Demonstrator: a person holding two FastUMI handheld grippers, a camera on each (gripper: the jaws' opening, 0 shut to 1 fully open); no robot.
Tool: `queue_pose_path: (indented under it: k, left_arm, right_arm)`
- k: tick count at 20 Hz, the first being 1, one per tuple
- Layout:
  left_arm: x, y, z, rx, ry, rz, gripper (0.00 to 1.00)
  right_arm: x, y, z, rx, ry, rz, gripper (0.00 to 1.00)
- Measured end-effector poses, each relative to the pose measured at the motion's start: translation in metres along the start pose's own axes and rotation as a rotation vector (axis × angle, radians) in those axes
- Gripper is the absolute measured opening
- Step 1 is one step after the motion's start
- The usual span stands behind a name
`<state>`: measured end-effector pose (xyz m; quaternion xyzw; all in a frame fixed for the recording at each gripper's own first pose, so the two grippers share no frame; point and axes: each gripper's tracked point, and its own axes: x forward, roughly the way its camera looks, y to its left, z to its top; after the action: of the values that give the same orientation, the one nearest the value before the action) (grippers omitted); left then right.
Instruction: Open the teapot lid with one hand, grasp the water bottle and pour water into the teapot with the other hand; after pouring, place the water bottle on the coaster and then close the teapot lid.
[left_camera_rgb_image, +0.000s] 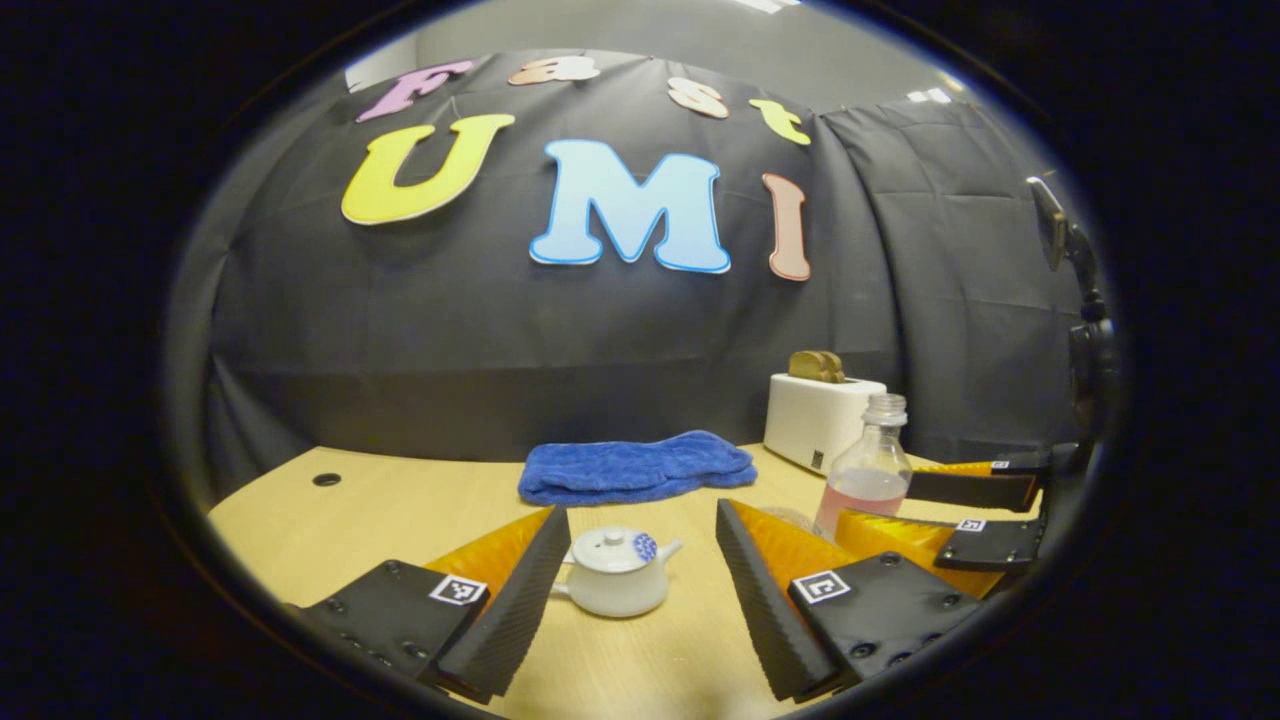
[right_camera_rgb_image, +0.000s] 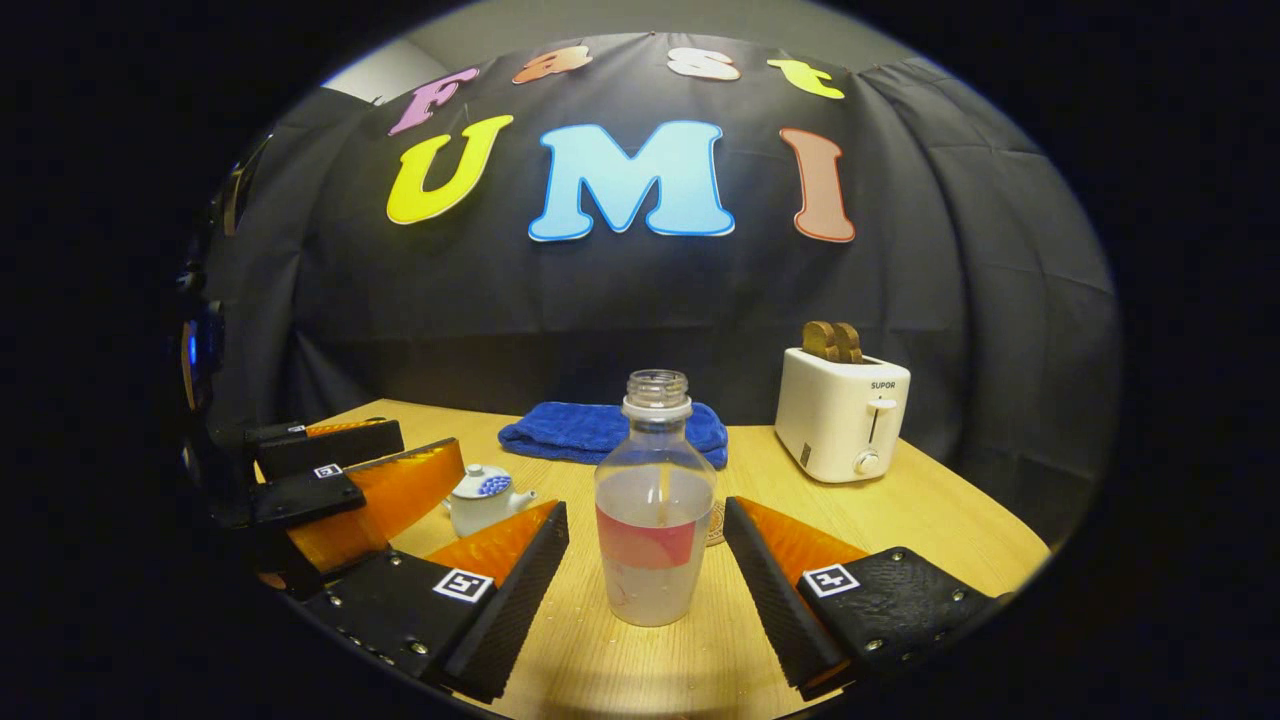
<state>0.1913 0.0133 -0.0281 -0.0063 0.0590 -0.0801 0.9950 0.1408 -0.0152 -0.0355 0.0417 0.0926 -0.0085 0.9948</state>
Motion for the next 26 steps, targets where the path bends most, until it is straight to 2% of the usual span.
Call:
queue_pose_path:
  k: [6, 14, 15, 17, 21, 24, 25, 26]
  left_arm:
    - [0.039, 0.011, -0.023, 0.024, 0.064, -0.007, 0.94]
    - [0.064, 0.011, -0.03, 0.005, 0.053, -0.031, 0.92]
    - [0.064, 0.011, -0.031, 0.015, 0.054, -0.024, 0.87]
    - [0.07, 0.011, -0.031, 0.025, 0.049, -0.027, 0.82]
    - [0.073, 0.012, -0.032, 0.046, 0.048, -0.023, 0.48]
    - [0.074, 0.011, -0.033, 0.052, 0.053, -0.021, 0.47]
    - [0.073, 0.01, -0.032, 0.055, 0.057, -0.021, 0.51]
    - [0.074, 0.009, -0.033, 0.066, 0.063, -0.018, 0.46]
  right_arm:
    - [0.021, 0.002, -0.022, -0.002, 0.067, 0.011, 0.97]
    - [0.033, 0.001, -0.036, -0.006, 0.109, 0.01, 0.97]
    - [0.033, 0.002, -0.039, -0.013, 0.114, 0.013, 0.97]
    - [0.035, 0.002, -0.041, -0.02, 0.118, 0.013, 0.97]
    - [0.037, 0.0, -0.041, 0.002, 0.122, 0.016, 0.97]
    - [0.039, -0.005, -0.039, 0.006, 0.117, 0.007, 0.96]
    - [0.039, -0.005, -0.04, 0.009, 0.118, 0.007, 0.95]
    - [0.039, -0.005, -0.039, 0.012, 0.119, 0.009, 0.95]
